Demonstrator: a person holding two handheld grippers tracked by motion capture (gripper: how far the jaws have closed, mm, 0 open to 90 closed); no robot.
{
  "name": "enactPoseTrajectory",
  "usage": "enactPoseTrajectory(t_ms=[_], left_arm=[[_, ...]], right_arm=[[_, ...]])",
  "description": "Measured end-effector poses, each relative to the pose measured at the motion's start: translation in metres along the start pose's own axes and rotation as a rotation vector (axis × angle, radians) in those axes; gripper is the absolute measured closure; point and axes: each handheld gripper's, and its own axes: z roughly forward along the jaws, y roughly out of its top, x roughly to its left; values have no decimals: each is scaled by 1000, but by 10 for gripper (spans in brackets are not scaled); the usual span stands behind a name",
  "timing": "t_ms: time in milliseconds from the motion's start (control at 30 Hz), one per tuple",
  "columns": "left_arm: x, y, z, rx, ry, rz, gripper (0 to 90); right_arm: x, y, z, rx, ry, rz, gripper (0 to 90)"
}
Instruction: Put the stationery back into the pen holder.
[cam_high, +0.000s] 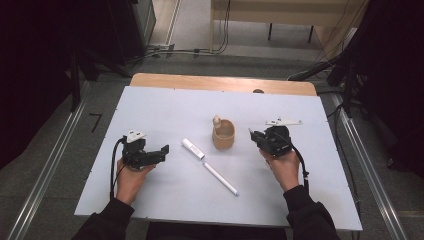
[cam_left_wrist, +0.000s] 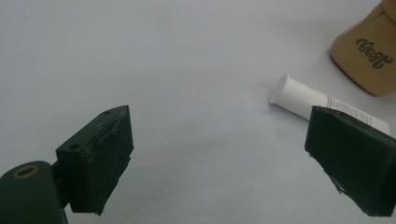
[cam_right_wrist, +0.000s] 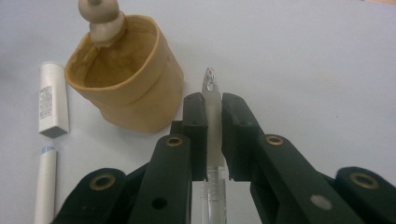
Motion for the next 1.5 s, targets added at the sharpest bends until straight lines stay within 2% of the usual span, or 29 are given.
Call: enactPoseTrajectory(t_ms=[400,767,1500], left_arm=[[1,0,0,-1,1,-3,77],[1,1,-1,-7,-3,-7,78],[3,1,-1,-9,-1,-12,78]], right_arm=[[9,10,3,-14,21,-7,792],[22,30,6,-44,31,-25,792],[42,62,15,-89,51,-22,791]])
